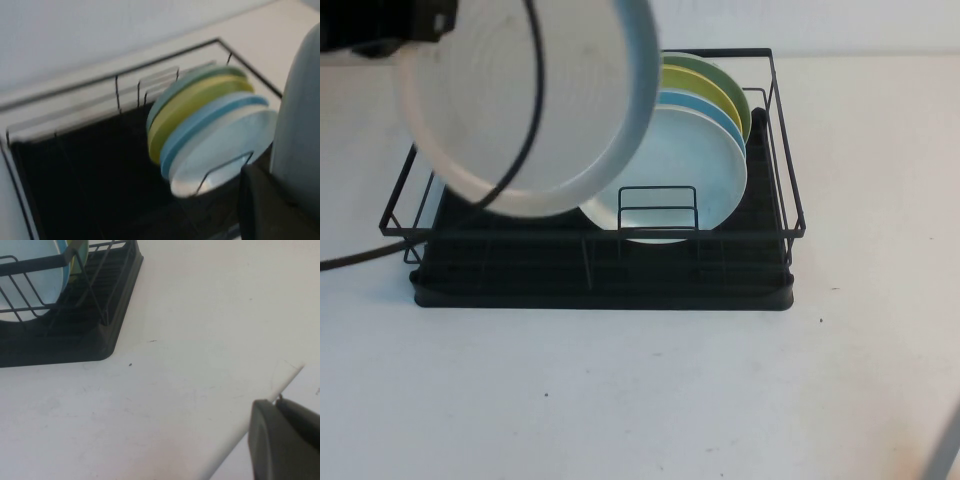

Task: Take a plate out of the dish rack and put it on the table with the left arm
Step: Place the plate from the table

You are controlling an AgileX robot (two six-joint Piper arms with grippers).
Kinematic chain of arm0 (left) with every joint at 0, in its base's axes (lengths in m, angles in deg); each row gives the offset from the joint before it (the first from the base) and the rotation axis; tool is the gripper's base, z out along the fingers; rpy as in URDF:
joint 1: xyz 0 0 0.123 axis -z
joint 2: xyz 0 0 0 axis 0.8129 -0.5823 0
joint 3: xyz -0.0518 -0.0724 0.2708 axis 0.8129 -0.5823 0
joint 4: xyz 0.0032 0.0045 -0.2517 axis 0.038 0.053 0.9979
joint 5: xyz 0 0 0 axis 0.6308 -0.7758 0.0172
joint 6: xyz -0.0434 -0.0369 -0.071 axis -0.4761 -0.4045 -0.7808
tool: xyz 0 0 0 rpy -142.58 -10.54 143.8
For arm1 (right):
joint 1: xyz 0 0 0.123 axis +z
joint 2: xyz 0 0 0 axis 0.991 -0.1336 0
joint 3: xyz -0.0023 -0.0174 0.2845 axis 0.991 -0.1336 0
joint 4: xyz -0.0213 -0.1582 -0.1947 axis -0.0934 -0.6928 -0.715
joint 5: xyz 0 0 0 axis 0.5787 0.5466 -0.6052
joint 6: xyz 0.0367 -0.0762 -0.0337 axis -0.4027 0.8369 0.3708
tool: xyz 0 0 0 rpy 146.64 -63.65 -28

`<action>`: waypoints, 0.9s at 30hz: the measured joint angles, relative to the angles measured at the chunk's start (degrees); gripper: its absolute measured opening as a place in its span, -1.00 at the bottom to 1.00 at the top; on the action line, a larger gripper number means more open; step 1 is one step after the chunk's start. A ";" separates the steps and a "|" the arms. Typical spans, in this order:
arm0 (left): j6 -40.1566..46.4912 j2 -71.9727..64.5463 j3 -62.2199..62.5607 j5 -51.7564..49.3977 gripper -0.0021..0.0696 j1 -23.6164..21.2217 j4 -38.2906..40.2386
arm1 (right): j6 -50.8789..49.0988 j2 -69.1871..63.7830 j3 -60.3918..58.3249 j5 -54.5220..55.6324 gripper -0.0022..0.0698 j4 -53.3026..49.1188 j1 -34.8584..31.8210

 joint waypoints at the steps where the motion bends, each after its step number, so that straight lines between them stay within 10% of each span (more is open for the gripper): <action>1: -0.99 0.00 -1.99 -1.62 -0.80 -3.33 2.36 | 0.00 0.00 0.00 0.00 -1.00 0.00 0.00; 9: 15.01 -0.18 -26.55 -14.77 -0.80 -22.73 38.04 | 0.00 0.00 0.00 0.00 -1.00 0.00 0.00; 27: 21.73 -2.22 -52.44 2.32 -0.80 -14.56 45.77 | 0.00 0.00 0.00 0.00 -1.00 0.00 0.00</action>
